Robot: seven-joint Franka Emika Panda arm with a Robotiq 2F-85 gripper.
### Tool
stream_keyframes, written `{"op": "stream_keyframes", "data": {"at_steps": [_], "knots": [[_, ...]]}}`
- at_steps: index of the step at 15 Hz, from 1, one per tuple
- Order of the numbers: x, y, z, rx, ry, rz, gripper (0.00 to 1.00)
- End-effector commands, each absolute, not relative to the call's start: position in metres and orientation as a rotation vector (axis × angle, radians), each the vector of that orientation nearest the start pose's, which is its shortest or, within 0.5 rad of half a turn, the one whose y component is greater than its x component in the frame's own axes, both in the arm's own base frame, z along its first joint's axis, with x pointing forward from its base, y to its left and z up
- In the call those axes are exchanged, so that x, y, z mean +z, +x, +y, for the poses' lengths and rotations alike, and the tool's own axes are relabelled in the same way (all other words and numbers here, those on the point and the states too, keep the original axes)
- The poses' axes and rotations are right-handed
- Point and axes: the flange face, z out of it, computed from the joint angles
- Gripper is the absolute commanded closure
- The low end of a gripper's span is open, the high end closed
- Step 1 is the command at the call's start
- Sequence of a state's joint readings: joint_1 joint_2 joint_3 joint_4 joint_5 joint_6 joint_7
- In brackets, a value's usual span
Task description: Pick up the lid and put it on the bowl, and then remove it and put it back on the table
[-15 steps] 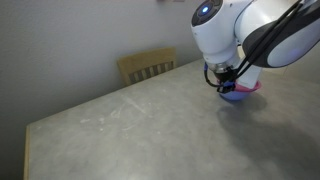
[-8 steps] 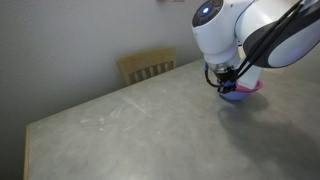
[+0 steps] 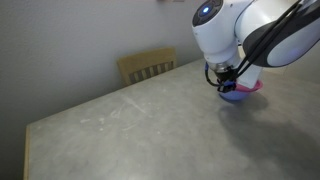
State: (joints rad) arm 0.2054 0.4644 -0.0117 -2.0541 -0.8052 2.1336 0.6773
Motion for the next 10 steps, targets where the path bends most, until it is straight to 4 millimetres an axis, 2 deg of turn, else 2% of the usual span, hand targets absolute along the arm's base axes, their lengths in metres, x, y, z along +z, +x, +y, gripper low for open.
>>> {"op": "stream_keyframes", "data": {"at_steps": [1,10], "knots": [[0.1905,0.5587,0.0746,-0.075,2.445,0.126,0.98],[0.1903,0.5627,0.0829,-0.069,2.438,0.147,0.98]]}}
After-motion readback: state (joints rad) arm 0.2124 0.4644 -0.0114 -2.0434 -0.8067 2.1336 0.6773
